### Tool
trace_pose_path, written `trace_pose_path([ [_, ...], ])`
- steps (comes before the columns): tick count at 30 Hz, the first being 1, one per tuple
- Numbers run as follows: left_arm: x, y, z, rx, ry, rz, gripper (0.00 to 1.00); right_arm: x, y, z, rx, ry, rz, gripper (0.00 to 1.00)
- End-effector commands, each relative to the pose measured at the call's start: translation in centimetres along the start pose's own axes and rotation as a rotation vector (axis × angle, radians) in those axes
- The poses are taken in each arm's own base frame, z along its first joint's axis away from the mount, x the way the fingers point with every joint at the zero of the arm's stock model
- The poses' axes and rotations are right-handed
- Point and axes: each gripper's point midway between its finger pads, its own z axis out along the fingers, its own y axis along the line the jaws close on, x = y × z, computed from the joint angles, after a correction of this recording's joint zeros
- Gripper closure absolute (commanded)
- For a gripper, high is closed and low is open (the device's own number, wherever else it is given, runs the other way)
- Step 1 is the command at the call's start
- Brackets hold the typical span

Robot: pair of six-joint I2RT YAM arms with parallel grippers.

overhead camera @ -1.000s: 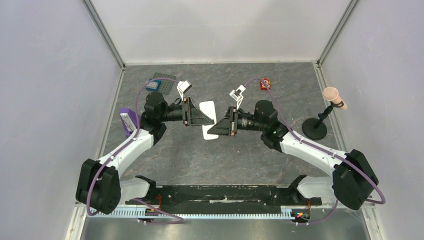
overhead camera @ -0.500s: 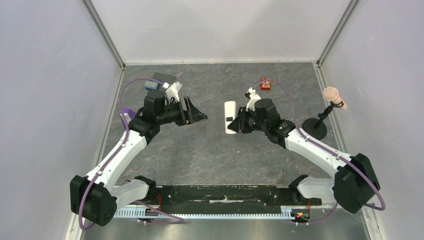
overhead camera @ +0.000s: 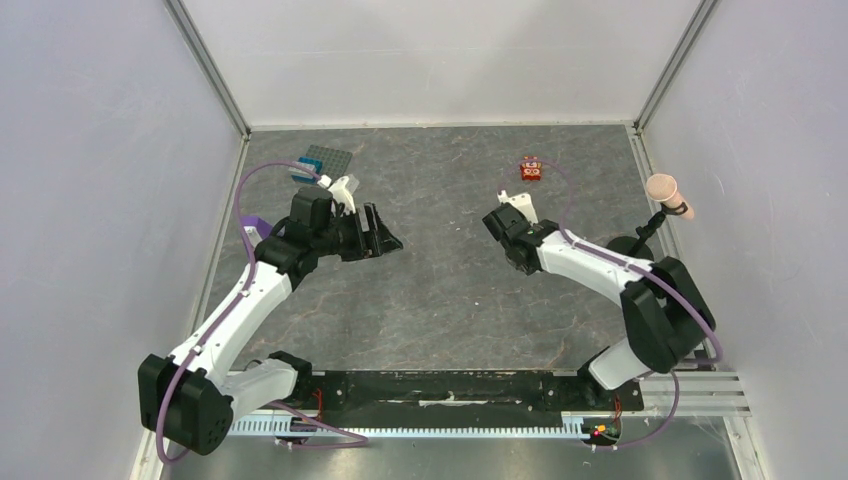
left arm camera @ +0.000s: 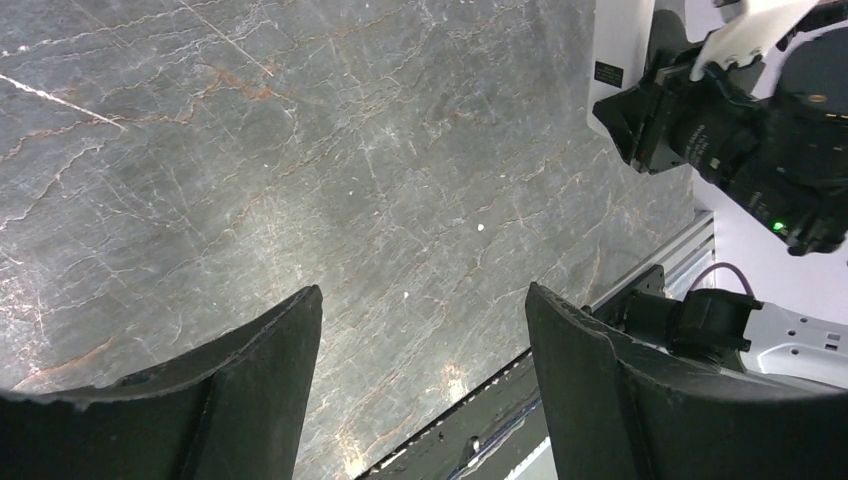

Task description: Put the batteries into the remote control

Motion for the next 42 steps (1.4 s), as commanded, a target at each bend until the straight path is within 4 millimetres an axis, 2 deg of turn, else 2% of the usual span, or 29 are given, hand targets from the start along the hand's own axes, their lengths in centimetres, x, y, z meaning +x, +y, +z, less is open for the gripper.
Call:
trace_pose_path([
  [1, -1.8, -0.8, -1.3, -0.002, -0.062, 0.070, 0.20, -0.7, -1.7, 0.6, 0.129, -0.003, -0.052, 0.99],
  [12, -1.5, -0.8, -1.4, -0.001, -0.052, 0.060, 0.19, 1.2, 1.0, 2.7, 0.050, 0.068, -0.085, 0.85],
  [16, -1.4, -0.8, -1.5, -0.006, -0.048, 0.040, 0.19, 1.6, 2.2, 2.9, -0.015, 0.075, -0.070, 0.71],
  [19, -1.2, -1.7, -1.6, 0.031, -0.026, 0.034, 0.19, 1.7, 3.2, 2.6, -0.078, 0.069, -0.050, 0.57],
  [21, -1.3, -1.6, -1.9, 0.019, -0.021, 0.027, 0.19, 1.5, 3.8, 2.3, -0.123, 0.059, -0.035, 0.52],
  [25, -1.4, -1.1, -2.6, -0.039, -0.022, 0.014, 0.19, 1.2, 4.7, 1.5, -0.193, 0.044, -0.008, 0.49],
  [29, -1.4, 0.0, -3.8, -0.136, -0.046, -0.040, 0.18, 0.1, 5.1, -0.2, -0.275, 0.000, 0.029, 0.45],
  [31, -1.2, 0.8, -4.6, -0.195, -0.050, -0.074, 0.18, -0.7, 4.8, -1.5, -0.306, -0.048, 0.064, 0.44],
  [35, -1.1, 1.4, -6.9, -0.269, -0.106, -0.125, 0.18, -1.1, 3.0, -3.4, -0.308, -0.138, 0.148, 0.44],
  [38, -1.0, 0.3, -8.7, -0.238, -0.153, -0.176, 0.18, -2.1, 0.2, -5.7, -0.281, -0.270, 0.257, 0.41],
  [40, -0.9, -0.8, -9.8, -0.173, -0.183, -0.148, 0.18, -2.8, -2.2, -7.4, -0.249, -0.374, 0.332, 0.33],
  [42, -0.7, -2.1, -11.0, -0.089, -0.220, -0.045, 0.18, -3.7, -4.9, -10.0, -0.239, -0.498, 0.407, 0.24],
])
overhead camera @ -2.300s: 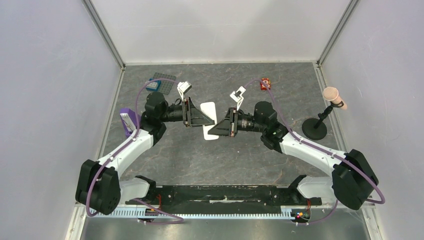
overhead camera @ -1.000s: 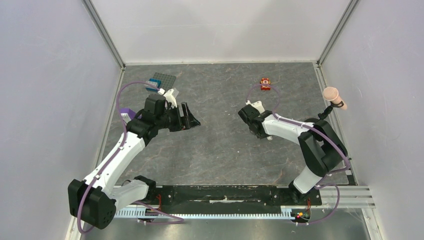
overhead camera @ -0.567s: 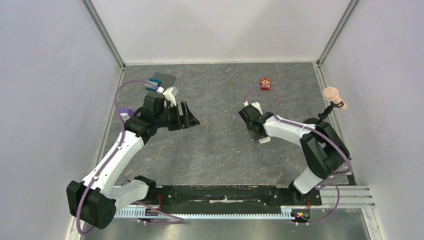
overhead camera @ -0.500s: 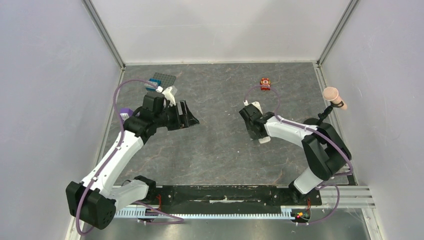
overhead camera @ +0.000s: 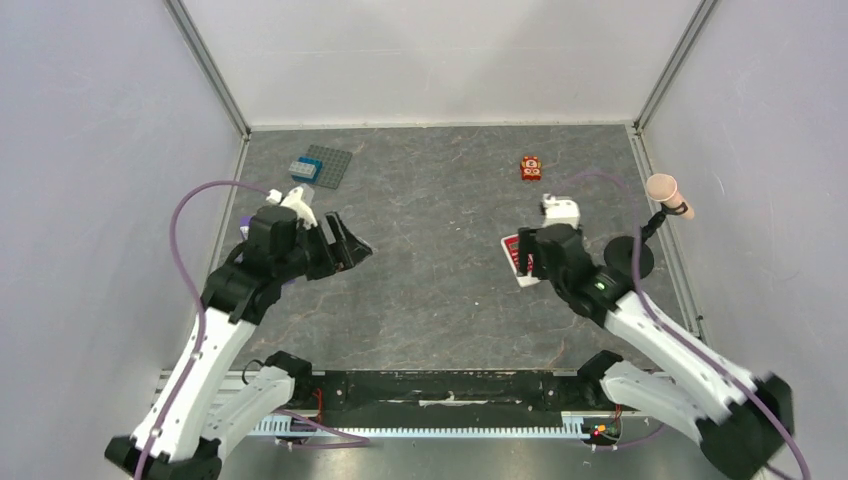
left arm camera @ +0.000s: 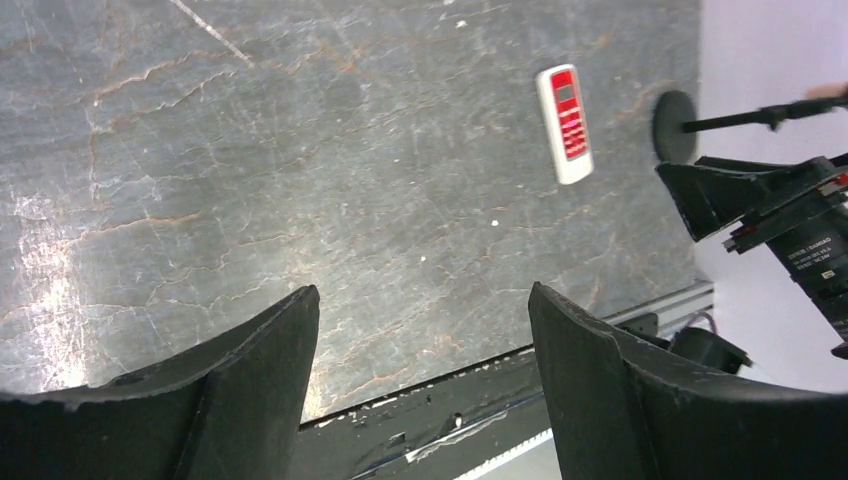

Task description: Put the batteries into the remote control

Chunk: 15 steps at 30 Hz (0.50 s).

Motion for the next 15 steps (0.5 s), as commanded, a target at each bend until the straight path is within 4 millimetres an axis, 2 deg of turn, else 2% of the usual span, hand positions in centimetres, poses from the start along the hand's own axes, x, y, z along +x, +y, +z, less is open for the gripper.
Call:
trace_pose_path([
  [1, -0.8, -1.9, -4.0, 0.138, -0.132, 0.065, 0.18, -5.1, -3.5, -4.9, 0.056, -0.306, 0.156, 0.18],
  [3, -0.9, -1.6, -5.2, 0.157, -0.208, 0.079, 0.18, -6.7, -4.8, -7.5, 0.056, -0.414, 0.197, 0.03],
  [9, -1.0, -0.7, -8.3, 0.168, -0.352, 0.093, 0.18, -9.9, -9.0, -15.1, 0.067, -0.658, 0.336, 0.02],
  [15, -0.9, 0.2, -9.7, 0.145, -0.408, 0.099, 0.17, -10.8, -12.8, -20.3, 0.112, -0.804, 0.450, 0.02],
])
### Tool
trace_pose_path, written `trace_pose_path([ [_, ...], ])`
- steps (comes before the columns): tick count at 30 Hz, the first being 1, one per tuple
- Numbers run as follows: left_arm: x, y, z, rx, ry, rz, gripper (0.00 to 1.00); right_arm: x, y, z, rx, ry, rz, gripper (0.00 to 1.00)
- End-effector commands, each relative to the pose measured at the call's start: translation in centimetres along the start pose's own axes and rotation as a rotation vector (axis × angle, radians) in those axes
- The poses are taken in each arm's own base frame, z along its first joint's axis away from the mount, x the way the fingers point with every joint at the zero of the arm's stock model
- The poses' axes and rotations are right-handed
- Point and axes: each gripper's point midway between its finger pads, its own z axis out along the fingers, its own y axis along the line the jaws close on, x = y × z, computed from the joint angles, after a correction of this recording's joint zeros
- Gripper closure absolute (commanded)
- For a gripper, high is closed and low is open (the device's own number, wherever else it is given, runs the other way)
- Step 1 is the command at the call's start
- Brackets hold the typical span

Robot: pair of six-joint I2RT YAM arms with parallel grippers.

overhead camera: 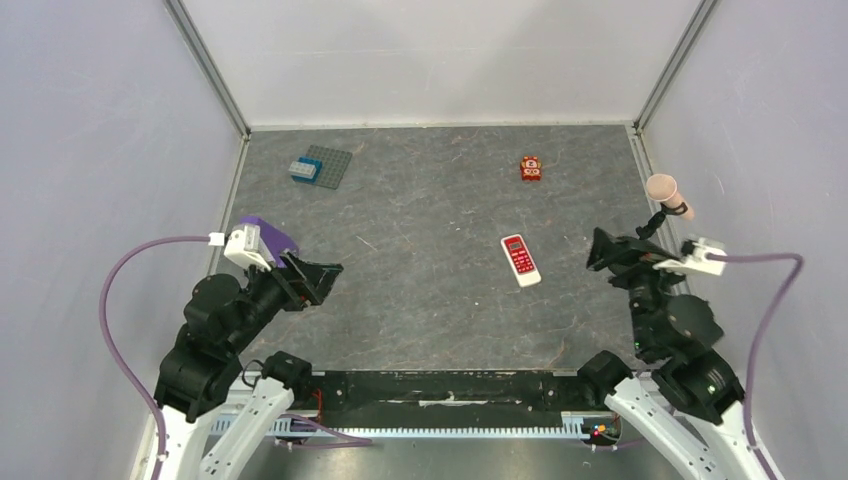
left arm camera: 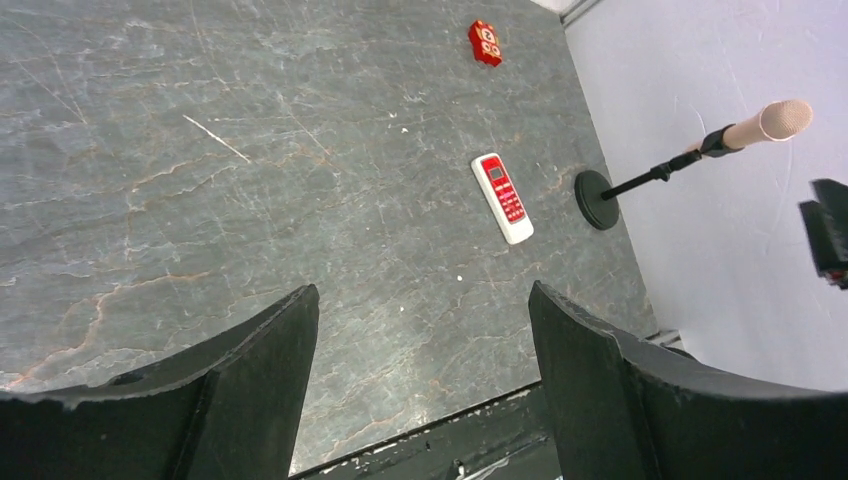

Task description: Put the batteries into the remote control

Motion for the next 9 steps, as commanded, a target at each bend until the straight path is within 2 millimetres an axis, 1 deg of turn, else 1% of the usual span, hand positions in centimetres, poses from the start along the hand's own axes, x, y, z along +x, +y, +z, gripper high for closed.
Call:
trace_pose_path([
  [1, -0.66, 0.93, -0.64, -0.033, -0.056, 0.049, 0.17, -4.24, -2.83, -1.97, 0.095, -0.122, 0.057, 0.02],
  [4, -0.89, 0.85, -1.08, -0.030, -0.071, 0.053, 0.17, -5.04, -3.60, -2.62, 0.114, -0.155, 0.094, 0.02],
  [9, -1.07, 0.61, -1.34, -0.028, -0.062, 0.070, 0.17, -4.57, -3.66, -2.41, 0.126, -0.150, 0.114, 0.02],
])
